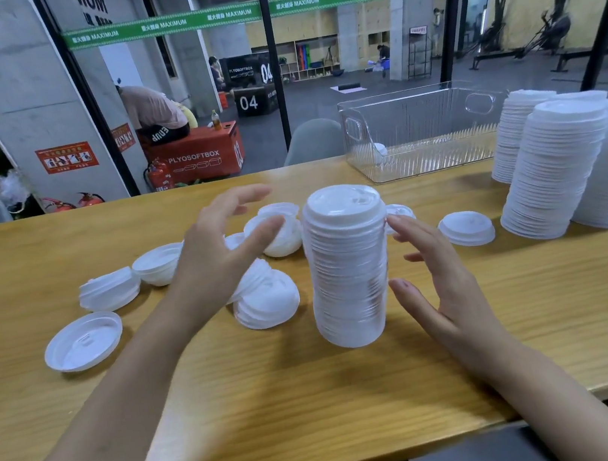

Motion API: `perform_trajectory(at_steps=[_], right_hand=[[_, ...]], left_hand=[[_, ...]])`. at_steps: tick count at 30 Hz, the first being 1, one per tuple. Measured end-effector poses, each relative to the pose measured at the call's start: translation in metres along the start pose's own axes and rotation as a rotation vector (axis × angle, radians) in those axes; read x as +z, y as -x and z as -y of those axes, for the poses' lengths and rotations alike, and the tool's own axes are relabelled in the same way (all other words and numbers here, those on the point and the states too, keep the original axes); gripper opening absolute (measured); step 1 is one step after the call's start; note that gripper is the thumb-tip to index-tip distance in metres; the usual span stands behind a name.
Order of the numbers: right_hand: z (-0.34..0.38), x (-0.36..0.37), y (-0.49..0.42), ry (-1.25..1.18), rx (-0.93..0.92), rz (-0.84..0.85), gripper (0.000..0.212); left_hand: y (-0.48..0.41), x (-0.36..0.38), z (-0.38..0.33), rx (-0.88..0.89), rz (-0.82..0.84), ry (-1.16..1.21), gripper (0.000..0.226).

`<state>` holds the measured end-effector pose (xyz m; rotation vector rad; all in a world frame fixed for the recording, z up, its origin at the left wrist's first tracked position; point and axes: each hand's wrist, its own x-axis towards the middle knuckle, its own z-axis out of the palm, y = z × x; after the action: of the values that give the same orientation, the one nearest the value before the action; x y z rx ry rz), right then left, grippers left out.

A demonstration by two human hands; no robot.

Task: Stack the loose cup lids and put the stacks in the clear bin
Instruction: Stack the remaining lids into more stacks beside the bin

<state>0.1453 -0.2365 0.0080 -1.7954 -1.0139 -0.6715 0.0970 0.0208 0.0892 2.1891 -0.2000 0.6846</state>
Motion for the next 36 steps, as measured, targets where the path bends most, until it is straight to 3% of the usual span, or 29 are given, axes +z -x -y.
perform_trajectory(at_steps=[7,11,16,21,30,36], right_hand=[[-0.002,0.002,0.000,-0.023,0.014,-0.001,0.053],[-0.001,0.002,0.000,-0.029,0.026,0.009,0.048],[-0.001,0.002,0.000,-0.039,0.040,0.022,0.049],[-0.001,0.002,0.001,-0.041,0.043,0.026,0.052],[-0.001,0.002,0.001,-0.039,0.044,0.025,0.052],[-0.001,0.002,0.001,-0.043,0.041,0.023,0.049]], left_hand=[[0.027,-0.019,0.074,-0.340,0.011,-0.042,0.071],[0.036,-0.017,0.090,-0.411,0.100,-0.071,0.073],[0.035,-0.009,0.088,-0.383,0.147,-0.088,0.059],[0.035,-0.003,0.089,-0.334,0.073,-0.078,0.030],[0.037,-0.003,0.079,-0.273,-0.037,-0.042,0.036],[0.031,-0.008,0.051,-0.163,-0.200,0.014,0.040]])
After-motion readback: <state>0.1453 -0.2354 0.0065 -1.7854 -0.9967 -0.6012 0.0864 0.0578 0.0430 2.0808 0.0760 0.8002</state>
